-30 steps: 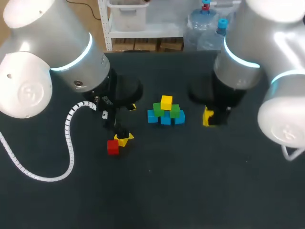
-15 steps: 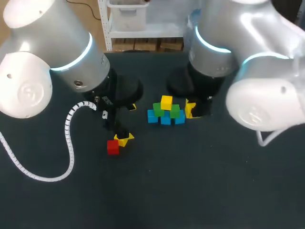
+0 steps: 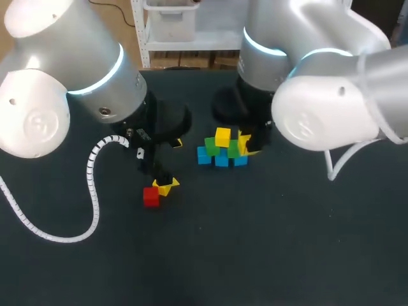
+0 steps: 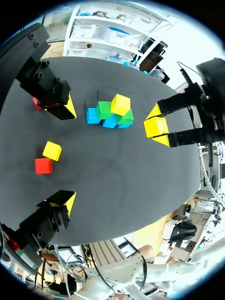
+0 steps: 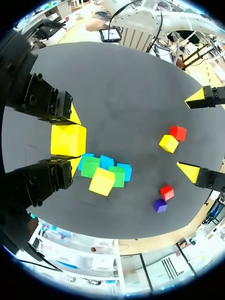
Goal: Place the blue cubes, place green cubes on the blue cubes, place the yellow cubes on the green cubes, then place the red cubes on the yellow cubes, and place purple cube on the red cubes.
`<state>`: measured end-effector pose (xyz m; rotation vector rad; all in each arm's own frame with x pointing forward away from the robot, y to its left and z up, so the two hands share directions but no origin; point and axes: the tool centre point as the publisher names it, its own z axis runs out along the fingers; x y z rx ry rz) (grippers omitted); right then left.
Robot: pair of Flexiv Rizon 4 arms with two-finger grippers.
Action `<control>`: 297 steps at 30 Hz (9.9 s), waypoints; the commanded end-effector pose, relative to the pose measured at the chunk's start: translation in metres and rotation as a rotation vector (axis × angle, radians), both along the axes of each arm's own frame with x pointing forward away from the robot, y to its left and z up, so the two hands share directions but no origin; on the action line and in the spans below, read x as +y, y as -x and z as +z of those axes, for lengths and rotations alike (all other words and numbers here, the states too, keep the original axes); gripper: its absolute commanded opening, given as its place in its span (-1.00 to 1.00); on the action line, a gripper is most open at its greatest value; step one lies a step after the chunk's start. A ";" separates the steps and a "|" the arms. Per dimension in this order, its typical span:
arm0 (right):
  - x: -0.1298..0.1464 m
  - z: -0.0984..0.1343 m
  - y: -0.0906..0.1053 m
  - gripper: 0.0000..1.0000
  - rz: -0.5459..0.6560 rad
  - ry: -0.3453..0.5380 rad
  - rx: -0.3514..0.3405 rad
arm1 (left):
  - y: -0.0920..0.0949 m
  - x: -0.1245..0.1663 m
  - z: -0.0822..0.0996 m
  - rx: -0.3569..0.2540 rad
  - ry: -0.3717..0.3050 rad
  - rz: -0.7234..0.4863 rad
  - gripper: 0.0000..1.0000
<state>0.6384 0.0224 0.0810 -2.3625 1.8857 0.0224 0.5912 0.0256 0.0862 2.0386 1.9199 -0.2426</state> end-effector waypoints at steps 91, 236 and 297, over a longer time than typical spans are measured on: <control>0.017 -0.030 -0.046 -1.00 -0.018 0.023 0.035 | -0.001 0.001 -0.001 0.001 0.002 -0.003 1.00; -0.135 0.054 -0.040 1.00 -0.297 -0.846 0.041 | 0.036 0.002 -0.067 0.212 -0.174 0.001 1.00; -0.135 0.054 -0.040 1.00 -0.297 -0.846 0.041 | -0.008 0.021 -0.079 0.172 -0.267 -0.011 1.00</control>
